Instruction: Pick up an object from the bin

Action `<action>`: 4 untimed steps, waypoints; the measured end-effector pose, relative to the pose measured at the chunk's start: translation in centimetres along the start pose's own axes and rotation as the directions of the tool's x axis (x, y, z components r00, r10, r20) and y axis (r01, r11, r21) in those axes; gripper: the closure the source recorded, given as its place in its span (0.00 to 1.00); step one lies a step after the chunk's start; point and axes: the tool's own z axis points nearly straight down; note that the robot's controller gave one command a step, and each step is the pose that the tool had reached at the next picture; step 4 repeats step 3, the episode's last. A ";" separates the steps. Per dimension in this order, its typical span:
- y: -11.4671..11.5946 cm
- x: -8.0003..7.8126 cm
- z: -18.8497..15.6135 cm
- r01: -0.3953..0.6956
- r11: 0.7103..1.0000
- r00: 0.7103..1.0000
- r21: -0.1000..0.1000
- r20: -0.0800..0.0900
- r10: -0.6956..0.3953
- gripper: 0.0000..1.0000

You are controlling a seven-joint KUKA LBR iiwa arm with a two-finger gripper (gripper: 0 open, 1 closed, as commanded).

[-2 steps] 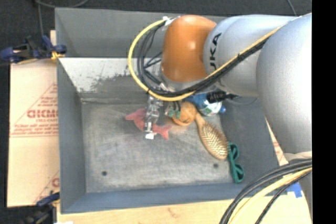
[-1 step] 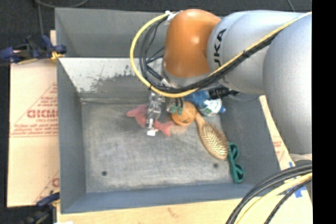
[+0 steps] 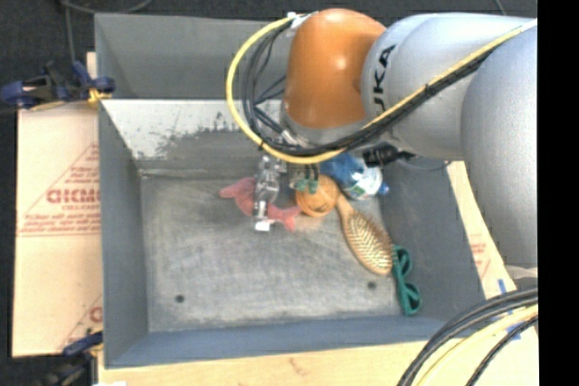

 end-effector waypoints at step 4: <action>0.0 -0.1 -2.0 0.000 1.000 1.000 0.000 0.000 0.000 1.00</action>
Offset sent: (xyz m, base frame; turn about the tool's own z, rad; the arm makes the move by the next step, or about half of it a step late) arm 0.0003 -0.0001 0.0008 0.0000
